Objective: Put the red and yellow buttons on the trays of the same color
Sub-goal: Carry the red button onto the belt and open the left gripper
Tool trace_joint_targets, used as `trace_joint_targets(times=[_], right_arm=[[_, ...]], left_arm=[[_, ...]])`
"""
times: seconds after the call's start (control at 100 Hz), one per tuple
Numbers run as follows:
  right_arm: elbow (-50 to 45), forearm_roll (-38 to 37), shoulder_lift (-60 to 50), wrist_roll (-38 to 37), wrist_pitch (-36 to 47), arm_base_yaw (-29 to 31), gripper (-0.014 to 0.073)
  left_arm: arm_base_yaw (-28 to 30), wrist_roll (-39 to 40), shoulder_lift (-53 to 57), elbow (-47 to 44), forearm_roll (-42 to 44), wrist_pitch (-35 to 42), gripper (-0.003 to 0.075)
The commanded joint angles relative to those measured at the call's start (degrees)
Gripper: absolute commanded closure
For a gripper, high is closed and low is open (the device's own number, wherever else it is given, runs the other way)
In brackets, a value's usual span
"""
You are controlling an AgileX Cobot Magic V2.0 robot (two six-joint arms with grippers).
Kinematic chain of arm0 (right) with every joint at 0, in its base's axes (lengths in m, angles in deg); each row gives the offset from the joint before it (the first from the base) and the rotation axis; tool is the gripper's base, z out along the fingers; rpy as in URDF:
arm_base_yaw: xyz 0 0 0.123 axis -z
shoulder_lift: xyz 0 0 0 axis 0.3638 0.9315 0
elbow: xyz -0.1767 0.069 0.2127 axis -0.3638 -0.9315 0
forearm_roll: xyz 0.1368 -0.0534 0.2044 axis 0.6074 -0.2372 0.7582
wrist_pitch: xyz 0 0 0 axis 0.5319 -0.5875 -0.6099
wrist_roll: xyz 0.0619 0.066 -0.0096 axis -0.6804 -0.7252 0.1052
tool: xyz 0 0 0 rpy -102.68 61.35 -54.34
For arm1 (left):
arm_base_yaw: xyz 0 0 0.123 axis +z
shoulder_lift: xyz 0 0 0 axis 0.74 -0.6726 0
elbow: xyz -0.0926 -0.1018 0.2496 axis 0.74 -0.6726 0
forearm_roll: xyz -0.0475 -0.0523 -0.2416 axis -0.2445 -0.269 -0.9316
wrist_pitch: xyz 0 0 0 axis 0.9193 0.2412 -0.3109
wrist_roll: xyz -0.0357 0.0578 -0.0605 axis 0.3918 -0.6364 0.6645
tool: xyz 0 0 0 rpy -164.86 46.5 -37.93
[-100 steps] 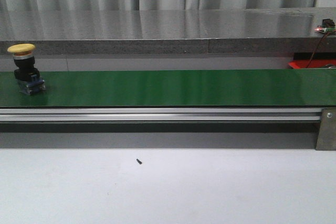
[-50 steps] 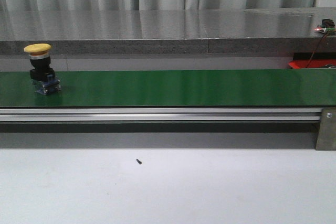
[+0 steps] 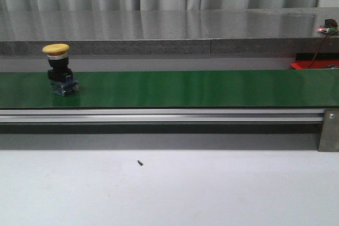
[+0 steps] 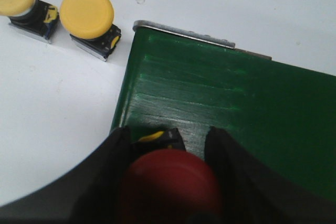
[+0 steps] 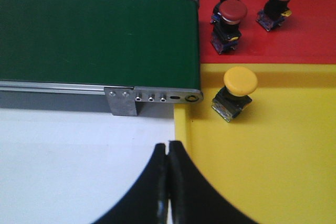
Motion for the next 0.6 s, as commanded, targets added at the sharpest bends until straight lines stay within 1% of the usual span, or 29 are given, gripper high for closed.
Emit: trace_joint_targets(times=[0.0, 0.08, 0.15, 0.2, 0.27, 0.32, 0.39, 0.42, 0.49, 0.59], right_arm=[[1.31, 0.06, 0.03, 0.02, 3.57, 0.02, 0.0662], [1.31, 0.06, 0.03, 0.02, 3.57, 0.02, 0.0662], [1.31, 0.06, 0.03, 0.02, 3.57, 0.02, 0.0662], [1.31, 0.06, 0.03, 0.02, 3.57, 0.02, 0.0662], [1.31, 0.06, 0.03, 0.02, 3.57, 0.02, 0.0662], [1.31, 0.06, 0.03, 0.02, 3.57, 0.02, 0.0662], [1.31, 0.06, 0.03, 0.02, 3.57, 0.02, 0.0662], [1.31, 0.06, 0.03, 0.02, 3.57, 0.02, 0.0662], [1.31, 0.06, 0.03, 0.02, 3.57, 0.02, 0.0662], [1.31, 0.06, 0.03, 0.02, 3.57, 0.02, 0.0662]], left_arm=[[-0.29, -0.10, 2.12, 1.73, -1.49, 2.47, 0.0575], [-0.29, -0.10, 2.01, 1.73, -1.49, 2.37, 0.0568], [-0.29, -0.10, 2.01, 1.73, -1.49, 2.37, 0.0537], [-0.29, -0.17, 2.01, 1.73, -1.49, 2.37, 0.0487], [-0.29, -0.17, 2.01, 1.73, -1.49, 2.49, 0.0384], [-0.29, -0.17, 2.01, 1.73, -1.49, 2.91, 0.0292], [-0.29, -0.17, 2.01, 1.73, -1.60, 3.15, 0.0191], [-0.29, -0.17, 2.01, 1.73, -1.89, 3.15, 0.0160], [-0.29, -0.17, 2.01, 1.73, -2.80, 2.50, 0.0109], [-0.29, -0.17, 2.62, 1.73, -3.32, 2.17, 0.0099]])
